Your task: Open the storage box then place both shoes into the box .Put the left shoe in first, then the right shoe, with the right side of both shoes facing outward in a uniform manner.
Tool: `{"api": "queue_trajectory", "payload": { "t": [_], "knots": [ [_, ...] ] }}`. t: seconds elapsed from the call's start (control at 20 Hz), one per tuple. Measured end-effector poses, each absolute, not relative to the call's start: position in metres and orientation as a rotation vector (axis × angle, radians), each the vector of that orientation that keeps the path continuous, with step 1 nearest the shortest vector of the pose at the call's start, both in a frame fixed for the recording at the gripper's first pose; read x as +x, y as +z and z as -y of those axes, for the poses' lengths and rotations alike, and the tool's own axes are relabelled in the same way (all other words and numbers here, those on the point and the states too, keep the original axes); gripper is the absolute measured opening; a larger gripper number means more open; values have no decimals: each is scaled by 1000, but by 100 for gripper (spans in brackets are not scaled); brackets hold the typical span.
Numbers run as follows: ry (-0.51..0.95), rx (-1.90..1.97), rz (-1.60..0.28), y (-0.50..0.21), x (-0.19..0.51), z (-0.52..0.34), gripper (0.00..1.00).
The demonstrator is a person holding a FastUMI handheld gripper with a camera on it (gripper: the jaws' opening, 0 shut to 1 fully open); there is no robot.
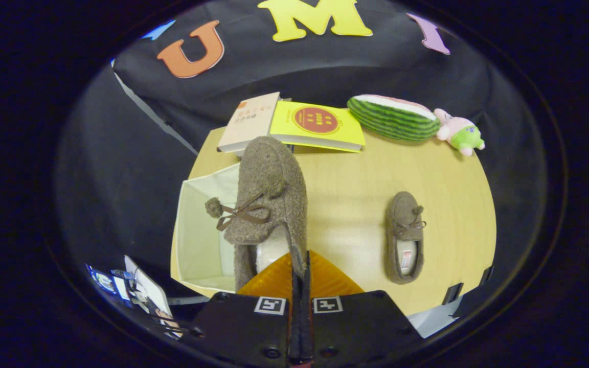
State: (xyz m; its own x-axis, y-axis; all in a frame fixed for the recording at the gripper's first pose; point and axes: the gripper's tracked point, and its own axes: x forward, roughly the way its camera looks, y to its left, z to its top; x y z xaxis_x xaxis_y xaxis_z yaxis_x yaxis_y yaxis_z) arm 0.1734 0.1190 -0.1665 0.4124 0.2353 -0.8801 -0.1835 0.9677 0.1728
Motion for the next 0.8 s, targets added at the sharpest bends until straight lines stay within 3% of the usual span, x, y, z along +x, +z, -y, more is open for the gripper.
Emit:
{"api": "queue_trajectory", "payload": {
  "t": [0.45, 0.8],
  "knots": [
    [442, 166, -976, -174, 161, -254, 6],
    [378, 223, -886, -215, 150, -310, 6]
  ]
}}
